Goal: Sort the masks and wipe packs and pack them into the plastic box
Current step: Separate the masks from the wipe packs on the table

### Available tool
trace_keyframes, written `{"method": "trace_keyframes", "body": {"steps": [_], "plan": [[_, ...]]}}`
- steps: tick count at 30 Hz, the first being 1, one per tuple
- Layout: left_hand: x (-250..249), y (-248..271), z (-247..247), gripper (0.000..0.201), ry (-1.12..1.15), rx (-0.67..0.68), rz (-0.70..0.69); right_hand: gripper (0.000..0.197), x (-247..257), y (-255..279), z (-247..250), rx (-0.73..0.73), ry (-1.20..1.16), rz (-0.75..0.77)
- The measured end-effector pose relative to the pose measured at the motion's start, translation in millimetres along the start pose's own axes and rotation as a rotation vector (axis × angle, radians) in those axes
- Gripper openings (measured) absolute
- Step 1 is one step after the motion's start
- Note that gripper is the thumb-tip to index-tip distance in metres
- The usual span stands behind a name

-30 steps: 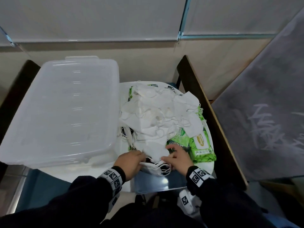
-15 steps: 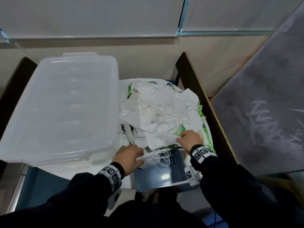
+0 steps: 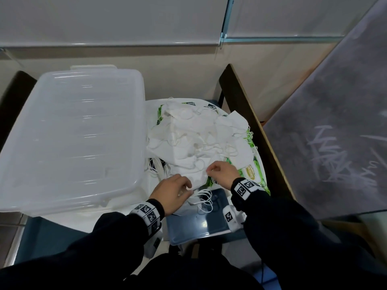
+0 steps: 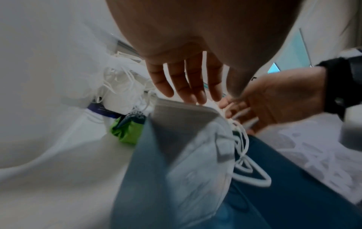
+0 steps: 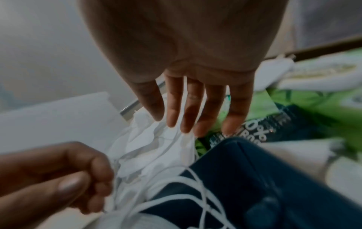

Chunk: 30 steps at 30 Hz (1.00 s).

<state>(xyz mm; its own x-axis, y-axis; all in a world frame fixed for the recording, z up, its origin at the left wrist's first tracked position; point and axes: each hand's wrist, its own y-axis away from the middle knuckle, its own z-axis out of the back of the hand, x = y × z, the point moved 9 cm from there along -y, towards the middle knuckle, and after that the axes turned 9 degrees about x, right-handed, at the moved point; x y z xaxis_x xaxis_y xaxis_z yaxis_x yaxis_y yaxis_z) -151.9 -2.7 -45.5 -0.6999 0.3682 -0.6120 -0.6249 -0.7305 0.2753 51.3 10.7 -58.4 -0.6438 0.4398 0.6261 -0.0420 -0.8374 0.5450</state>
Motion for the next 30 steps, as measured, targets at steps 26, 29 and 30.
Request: {"method": "trace_keyframes", "body": {"steps": [26, 29, 30], "plan": [[-96, -130, 19, 0.014, -0.721, 0.522, 0.238, 0.041, -135, -49, 143, -0.261, -0.477, -0.21], [-108, -127, 54, 0.024, -0.541, 0.399, 0.261, 0.043, -128, -66, 139, -0.154, -0.38, -0.172], [-112, -125, 67, 0.023, -0.48, 0.343, 0.258, 0.042, -126, -67, 138, -0.125, -0.335, -0.17]]}}
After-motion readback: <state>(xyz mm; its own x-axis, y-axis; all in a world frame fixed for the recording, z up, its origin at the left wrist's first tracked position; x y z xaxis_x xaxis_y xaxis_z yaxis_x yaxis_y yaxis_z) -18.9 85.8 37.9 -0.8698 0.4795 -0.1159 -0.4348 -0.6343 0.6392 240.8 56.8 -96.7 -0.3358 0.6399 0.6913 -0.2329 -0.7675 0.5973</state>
